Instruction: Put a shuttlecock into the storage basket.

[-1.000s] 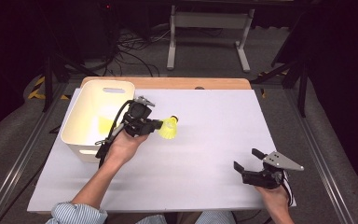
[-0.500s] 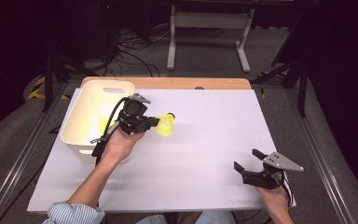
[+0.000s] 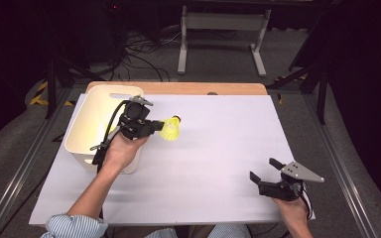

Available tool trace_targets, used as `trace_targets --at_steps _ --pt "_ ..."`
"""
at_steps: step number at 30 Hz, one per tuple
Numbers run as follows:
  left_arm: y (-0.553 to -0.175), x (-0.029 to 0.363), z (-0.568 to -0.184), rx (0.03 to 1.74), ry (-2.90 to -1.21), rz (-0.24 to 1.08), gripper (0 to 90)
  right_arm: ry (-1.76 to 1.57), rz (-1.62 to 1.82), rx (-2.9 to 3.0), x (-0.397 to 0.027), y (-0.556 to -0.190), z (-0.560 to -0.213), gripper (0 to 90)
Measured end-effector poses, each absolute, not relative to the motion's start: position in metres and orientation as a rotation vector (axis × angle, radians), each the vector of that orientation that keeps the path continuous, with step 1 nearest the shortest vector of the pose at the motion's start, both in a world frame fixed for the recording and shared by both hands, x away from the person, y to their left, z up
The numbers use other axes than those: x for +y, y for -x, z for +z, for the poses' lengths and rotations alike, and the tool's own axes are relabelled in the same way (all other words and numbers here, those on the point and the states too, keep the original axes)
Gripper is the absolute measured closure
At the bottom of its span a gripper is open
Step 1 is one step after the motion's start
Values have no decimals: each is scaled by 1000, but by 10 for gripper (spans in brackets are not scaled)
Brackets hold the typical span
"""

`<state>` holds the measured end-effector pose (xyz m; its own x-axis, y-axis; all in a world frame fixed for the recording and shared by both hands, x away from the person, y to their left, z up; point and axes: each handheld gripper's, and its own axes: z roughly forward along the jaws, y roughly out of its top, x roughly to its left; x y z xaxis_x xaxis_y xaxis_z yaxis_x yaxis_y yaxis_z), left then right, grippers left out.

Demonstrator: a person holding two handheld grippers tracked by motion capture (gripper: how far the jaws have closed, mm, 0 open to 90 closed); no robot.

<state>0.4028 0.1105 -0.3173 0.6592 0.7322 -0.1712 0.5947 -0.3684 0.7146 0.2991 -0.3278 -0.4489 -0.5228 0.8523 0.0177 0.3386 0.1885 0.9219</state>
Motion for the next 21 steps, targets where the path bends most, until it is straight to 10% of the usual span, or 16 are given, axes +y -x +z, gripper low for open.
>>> trace_targets --at_steps 21 --pt "-403 136 -305 1066 -2045 262 893 -1112 1311 1960 -329 -300 -450 95"
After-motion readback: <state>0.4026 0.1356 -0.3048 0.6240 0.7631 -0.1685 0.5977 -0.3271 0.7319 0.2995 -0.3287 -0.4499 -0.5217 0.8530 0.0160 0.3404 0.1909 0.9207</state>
